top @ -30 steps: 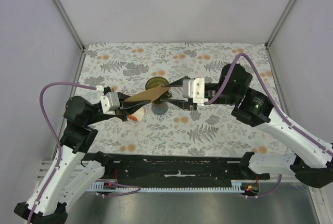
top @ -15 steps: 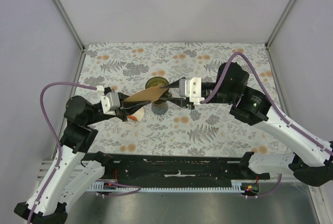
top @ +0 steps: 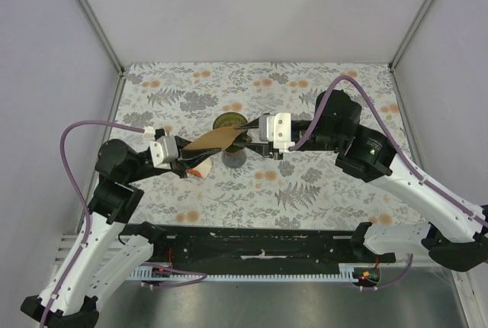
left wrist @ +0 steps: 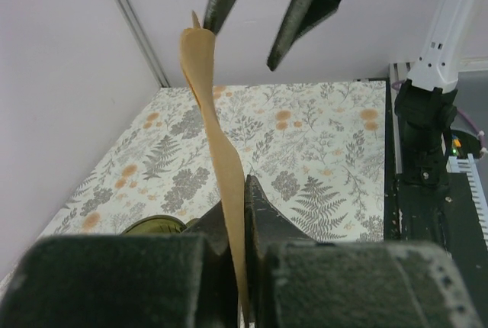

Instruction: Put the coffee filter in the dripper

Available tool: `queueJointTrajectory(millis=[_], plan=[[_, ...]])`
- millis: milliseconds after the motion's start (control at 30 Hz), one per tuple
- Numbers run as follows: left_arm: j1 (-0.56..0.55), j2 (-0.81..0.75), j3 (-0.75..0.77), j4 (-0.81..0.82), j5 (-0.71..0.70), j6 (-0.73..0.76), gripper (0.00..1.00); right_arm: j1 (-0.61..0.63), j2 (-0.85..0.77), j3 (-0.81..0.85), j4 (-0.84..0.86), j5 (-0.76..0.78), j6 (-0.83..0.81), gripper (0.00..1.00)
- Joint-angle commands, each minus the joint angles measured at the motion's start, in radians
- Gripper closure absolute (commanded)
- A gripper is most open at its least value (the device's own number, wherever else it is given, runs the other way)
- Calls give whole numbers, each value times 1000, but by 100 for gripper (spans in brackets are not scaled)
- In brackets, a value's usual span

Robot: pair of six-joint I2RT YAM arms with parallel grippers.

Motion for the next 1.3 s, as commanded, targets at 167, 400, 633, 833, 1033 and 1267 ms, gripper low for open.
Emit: queueJointTrajectory(millis=[167, 400, 633, 833, 1033, 1267], plan=[[3, -4, 21, -73, 30, 154, 98, 5, 50, 108, -46, 26, -84, 61], [3, 2, 29, -77, 8, 163, 98, 6, 41, 115, -111, 17, -101, 64], [3, 6, 29, -63, -9, 143, 98, 5, 5, 97, -98, 20, -81, 54], [3, 5, 29, -66, -15, 139, 98, 5, -39, 72, -81, 21, -70, 44], [3, 5, 32, -66, -16, 139, 98, 5, -71, 14, -75, -89, -64, 55], [3, 2, 30, -63, -12, 142, 98, 5, -42, 28, -60, -39, -50, 53]])
